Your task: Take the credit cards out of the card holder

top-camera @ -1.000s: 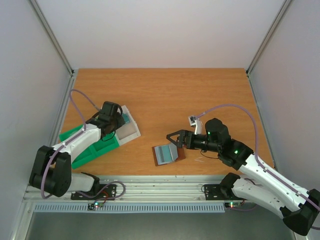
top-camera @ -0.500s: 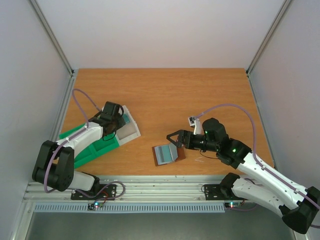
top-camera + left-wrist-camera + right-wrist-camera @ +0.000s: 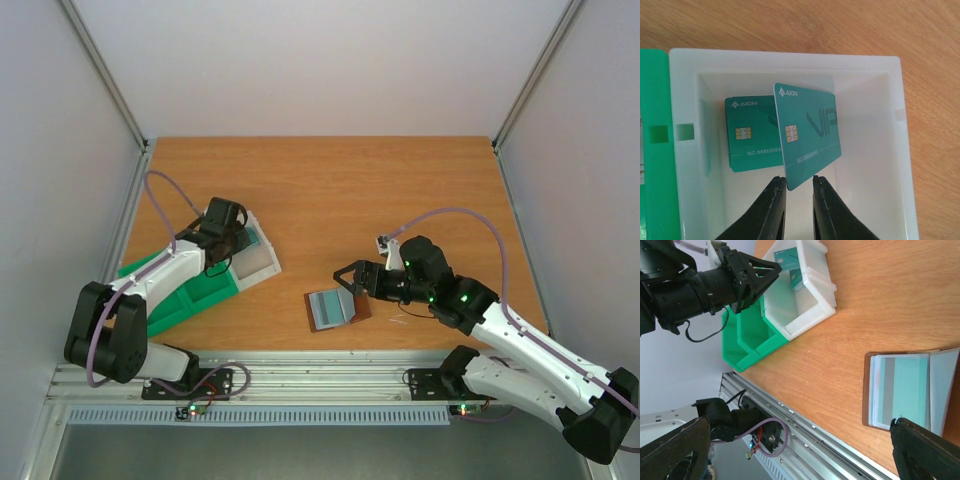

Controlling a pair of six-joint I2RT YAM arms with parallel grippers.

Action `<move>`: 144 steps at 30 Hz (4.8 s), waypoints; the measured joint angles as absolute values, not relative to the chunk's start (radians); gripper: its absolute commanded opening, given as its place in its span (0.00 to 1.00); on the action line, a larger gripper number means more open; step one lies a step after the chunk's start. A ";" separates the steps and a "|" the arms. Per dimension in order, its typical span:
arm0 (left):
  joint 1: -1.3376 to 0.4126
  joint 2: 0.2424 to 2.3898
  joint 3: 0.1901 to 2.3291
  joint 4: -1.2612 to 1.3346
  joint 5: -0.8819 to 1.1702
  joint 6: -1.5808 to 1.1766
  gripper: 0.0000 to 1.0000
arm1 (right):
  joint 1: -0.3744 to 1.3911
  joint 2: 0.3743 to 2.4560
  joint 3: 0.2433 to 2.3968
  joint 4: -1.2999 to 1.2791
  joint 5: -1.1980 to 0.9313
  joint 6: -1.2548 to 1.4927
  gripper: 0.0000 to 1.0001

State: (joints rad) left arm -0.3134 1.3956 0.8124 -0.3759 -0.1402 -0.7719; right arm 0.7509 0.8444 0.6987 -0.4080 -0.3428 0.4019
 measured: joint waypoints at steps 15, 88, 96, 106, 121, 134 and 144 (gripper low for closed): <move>-0.313 1.335 0.852 -0.489 -0.125 -0.699 0.35 | 0.751 0.827 0.722 -0.526 -0.305 0.345 0.99; -0.524 0.900 0.491 -0.346 0.487 -0.913 0.78 | 0.802 1.553 0.553 0.085 -0.387 0.420 0.06; -0.575 0.989 0.450 -0.204 0.482 -0.968 0.80 | 0.803 1.598 0.510 0.249 -0.448 0.503 0.05; -0.630 1.186 0.434 0.033 0.484 -1.013 0.80 | 0.803 1.611 0.500 0.296 -0.466 0.523 0.05; -0.631 1.306 0.434 0.133 0.476 -0.995 0.82 | 0.803 1.623 0.495 0.322 -0.477 0.523 0.05; -0.630 1.394 0.434 0.218 0.490 -0.995 0.82 | 0.803 1.625 0.493 0.329 -0.482 0.523 0.05; -0.631 1.403 0.432 0.254 0.531 -1.023 0.82 | 0.804 1.625 0.493 0.329 -0.482 0.523 0.05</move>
